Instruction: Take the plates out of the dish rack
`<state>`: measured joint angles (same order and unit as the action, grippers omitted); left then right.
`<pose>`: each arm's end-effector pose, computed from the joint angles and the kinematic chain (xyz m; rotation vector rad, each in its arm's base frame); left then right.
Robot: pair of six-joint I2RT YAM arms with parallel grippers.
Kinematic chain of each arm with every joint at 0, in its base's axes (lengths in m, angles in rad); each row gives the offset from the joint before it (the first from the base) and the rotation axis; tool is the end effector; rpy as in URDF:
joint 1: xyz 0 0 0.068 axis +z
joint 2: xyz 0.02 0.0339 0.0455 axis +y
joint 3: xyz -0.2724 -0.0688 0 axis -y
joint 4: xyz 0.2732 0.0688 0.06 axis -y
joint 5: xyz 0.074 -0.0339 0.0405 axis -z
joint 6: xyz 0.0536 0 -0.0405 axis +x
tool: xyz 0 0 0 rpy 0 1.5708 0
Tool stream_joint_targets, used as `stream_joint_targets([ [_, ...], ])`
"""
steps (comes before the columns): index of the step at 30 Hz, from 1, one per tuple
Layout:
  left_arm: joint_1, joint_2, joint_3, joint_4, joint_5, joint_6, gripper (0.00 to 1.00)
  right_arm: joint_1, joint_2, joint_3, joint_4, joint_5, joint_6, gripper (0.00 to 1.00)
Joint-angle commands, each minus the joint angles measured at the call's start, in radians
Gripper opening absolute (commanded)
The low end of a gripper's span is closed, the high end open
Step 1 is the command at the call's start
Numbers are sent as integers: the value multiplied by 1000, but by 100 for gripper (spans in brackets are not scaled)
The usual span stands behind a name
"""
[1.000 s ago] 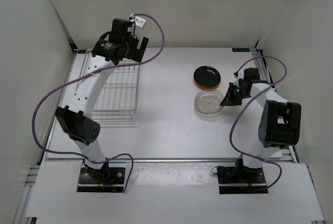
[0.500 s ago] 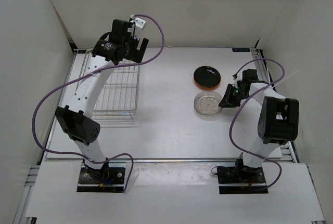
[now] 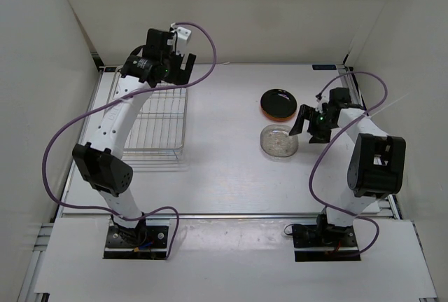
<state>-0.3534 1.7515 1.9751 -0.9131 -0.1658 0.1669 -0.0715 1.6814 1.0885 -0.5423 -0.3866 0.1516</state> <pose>0.3970 -0.1370 0.4198 0.4933 2.1958 0.0873 0.3629 -0.0057 0.1692 0.1824 2.6685 0.5463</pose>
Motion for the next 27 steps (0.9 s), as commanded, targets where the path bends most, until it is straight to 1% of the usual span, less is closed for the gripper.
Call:
stream_joint_targets([
  [1,71,-93,-50,14,54,-52,100,-30,-74,97,-39,64,-47,100],
  [2,86,-93,-94,23,54,-61,100,-39,-74,140,-53,83,-73,100],
  [5,154,-133,-189,59,80,-92,100,-89,-63,201,-106,114,-128,100],
  [6,192,-145,-211,74,109,-105,100,-111,-63,244,-148,114,-183,100],
  [8,231,-159,-277,92,118,-115,100,-131,-51,296,-179,132,-240,100],
  [10,287,-170,-315,117,150,-115,100,-172,-70,307,-199,161,-285,100],
  [12,342,-179,-358,129,179,-115,100,-209,-95,321,-199,201,-297,100],
  [13,359,-179,-367,129,193,-115,100,-218,-126,321,-199,245,-297,100],
  [18,441,-159,-377,109,212,-92,100,-240,-204,321,-189,397,-334,100],
  [22,523,-149,-429,141,236,-60,100,-260,-235,310,-189,394,-325,100],
  [27,570,-149,-476,164,270,-60,100,-260,-255,301,-189,394,-305,100],
])
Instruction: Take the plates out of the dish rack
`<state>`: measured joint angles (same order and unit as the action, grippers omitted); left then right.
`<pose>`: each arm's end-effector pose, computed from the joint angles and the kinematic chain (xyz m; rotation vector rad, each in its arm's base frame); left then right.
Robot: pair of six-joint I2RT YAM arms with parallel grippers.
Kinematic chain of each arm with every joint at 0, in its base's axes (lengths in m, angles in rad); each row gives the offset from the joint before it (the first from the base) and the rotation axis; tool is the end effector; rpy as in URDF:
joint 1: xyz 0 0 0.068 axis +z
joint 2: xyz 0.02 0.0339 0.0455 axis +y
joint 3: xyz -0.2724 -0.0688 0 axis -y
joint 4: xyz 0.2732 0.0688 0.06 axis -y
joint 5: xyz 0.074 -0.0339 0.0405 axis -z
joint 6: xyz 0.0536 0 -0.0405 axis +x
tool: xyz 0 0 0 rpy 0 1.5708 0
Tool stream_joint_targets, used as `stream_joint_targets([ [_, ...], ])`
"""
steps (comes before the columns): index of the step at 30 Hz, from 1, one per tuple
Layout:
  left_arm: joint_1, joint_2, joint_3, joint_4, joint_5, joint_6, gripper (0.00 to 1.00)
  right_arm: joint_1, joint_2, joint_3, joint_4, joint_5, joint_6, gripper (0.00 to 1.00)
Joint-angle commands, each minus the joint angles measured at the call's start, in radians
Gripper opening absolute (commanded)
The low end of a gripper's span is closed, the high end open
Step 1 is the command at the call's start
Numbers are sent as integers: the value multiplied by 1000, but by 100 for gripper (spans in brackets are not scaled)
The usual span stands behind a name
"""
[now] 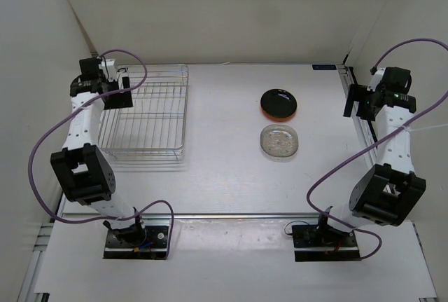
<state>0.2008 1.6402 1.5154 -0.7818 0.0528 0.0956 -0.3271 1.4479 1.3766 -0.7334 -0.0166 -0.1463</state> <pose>0.3887 0.0762 0.3104 -0.1077 2.4743 0.0614 0.3335 -0.1122 0.3323 0.2074 2.3761 -0.2061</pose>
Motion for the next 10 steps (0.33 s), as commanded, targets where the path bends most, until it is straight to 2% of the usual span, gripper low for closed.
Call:
stream_joint_targets([
  [1,15,-46,-27,33,51,12,100,-4,-21,22,2,24,-7,100],
  [10,25,-68,-58,53,51,21,100,-4,-30,41,-8,14,22,100],
])
